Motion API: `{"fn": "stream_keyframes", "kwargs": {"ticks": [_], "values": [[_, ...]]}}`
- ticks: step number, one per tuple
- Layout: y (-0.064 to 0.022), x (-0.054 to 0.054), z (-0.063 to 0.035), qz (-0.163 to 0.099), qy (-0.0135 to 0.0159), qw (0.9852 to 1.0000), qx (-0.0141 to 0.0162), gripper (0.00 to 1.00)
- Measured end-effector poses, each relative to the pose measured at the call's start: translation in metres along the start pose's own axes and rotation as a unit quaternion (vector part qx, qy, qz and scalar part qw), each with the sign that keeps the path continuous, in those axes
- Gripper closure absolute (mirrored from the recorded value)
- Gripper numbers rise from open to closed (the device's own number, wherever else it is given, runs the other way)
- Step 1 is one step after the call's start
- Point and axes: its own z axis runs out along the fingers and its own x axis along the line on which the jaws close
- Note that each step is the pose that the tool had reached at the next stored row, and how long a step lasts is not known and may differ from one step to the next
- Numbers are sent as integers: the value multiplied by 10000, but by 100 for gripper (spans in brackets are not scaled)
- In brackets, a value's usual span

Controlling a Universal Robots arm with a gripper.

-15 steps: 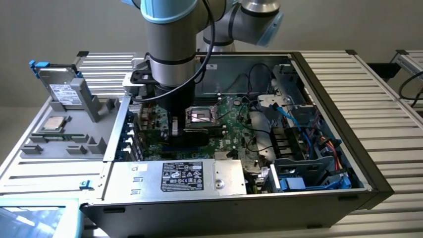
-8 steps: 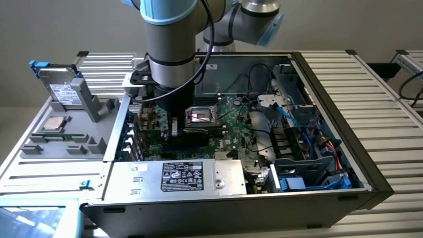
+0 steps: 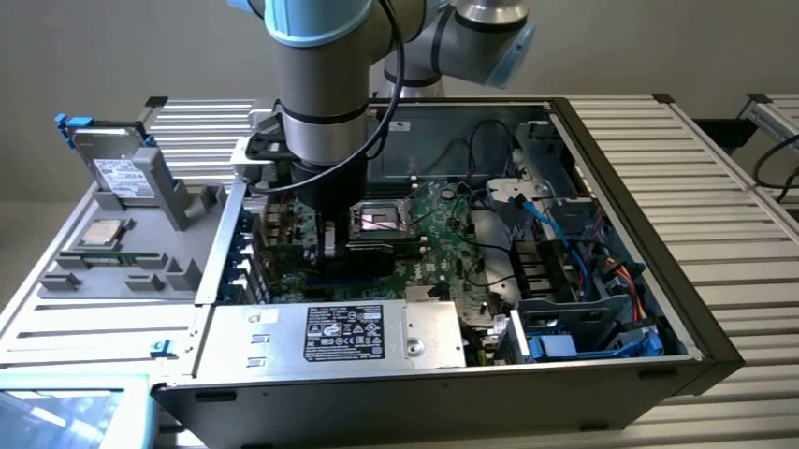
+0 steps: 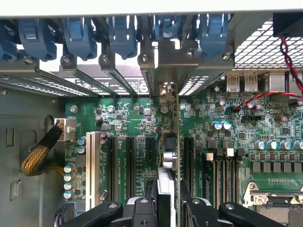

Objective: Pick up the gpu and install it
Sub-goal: 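Insert the gpu into the slot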

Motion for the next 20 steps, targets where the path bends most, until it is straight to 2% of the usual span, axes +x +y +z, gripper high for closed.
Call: {"fn": "stream_keyframes", "kwargs": {"ticks": [5,20], "values": [[8,0,1,1,-1,10000,9,71],[13,4,0,-7,-3,10000,9,71]]}}
